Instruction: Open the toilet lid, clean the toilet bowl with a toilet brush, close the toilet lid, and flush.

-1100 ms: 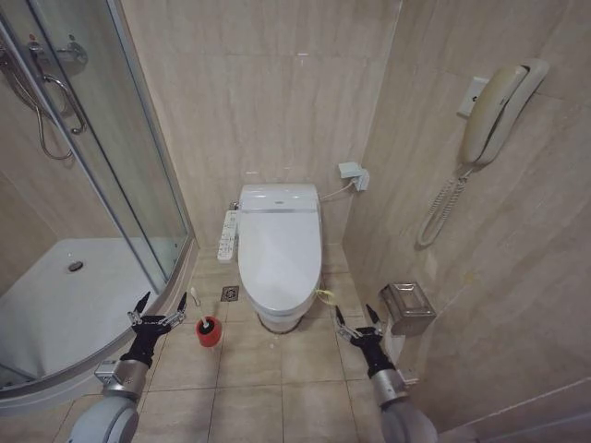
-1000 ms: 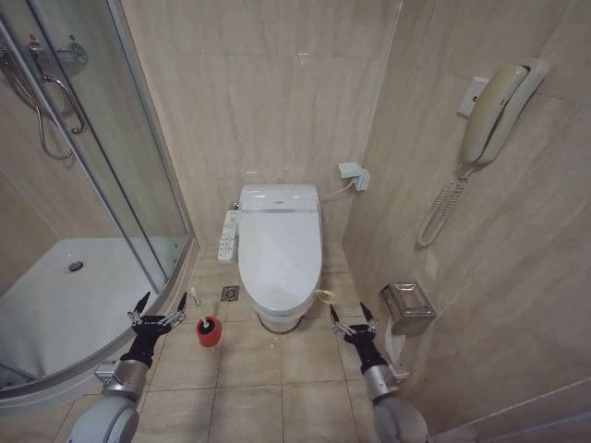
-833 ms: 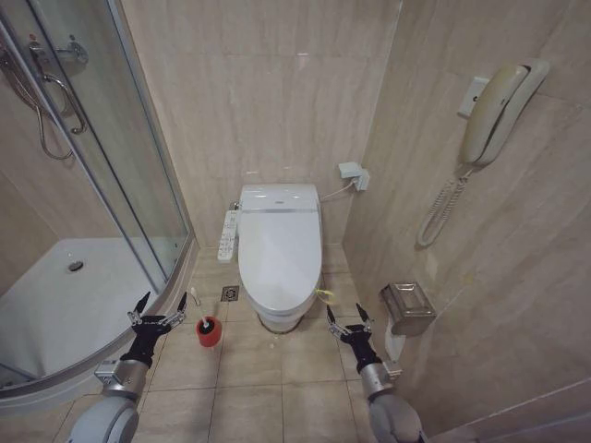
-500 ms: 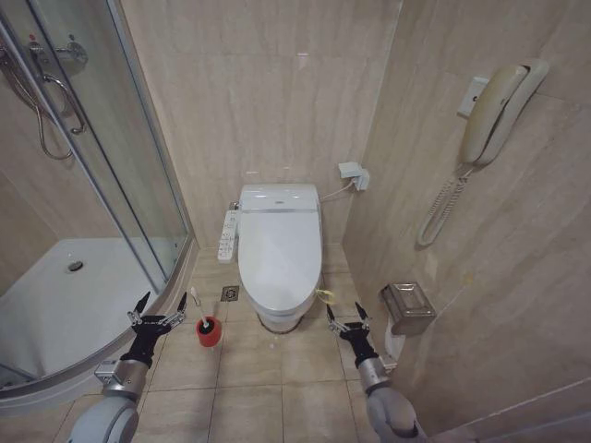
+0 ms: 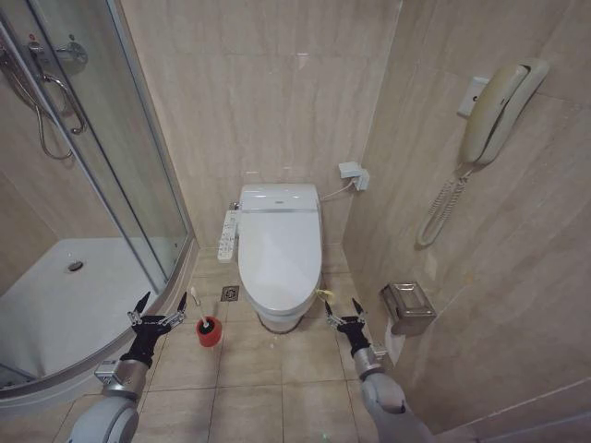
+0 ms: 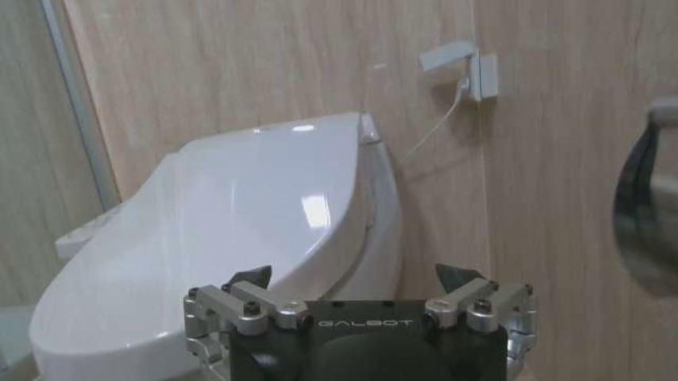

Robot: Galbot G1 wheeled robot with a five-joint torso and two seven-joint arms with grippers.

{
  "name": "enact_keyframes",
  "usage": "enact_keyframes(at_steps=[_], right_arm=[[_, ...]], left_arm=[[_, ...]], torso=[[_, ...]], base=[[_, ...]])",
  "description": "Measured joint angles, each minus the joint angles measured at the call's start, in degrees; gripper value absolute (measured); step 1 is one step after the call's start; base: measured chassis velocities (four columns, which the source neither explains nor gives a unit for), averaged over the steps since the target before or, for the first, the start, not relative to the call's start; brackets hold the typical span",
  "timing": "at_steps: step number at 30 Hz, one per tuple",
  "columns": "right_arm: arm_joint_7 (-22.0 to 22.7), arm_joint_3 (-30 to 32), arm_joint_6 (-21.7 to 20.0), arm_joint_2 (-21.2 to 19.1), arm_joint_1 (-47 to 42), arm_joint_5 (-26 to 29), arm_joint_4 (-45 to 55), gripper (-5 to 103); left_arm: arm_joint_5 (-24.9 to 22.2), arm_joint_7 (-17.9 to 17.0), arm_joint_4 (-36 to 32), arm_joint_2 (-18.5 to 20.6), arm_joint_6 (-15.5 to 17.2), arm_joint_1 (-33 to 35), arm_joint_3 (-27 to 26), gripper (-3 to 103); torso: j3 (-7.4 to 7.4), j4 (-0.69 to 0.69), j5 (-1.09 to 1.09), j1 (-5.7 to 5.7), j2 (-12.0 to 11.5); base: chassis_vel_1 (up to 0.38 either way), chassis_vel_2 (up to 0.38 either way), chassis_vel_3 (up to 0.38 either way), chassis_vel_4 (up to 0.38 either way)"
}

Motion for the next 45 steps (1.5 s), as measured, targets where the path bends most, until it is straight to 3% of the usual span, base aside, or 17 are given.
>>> enact_keyframes(at_steps=[13,45], right_arm=[[-0.85,3.21,3.97,3.74,8.83,-4.62,-16.13,100],[0.24,8.79,6.55,5.23,18.05,-11.84,-29.29,100]], left_arm=[[0.00,0.00,0.00,0.00,0.00,0.00,0.00,100],[0.00,0.00,0.00,0.00,0.00,0.00,0.00,100]], torso=[[0.00,0.00,0.00,0.00,0.00],[0.01,0.00,0.00,0.00,0.00]], base=[[0.000,0.000,0.000,0.000],[0.000,0.000,0.000,0.000]])
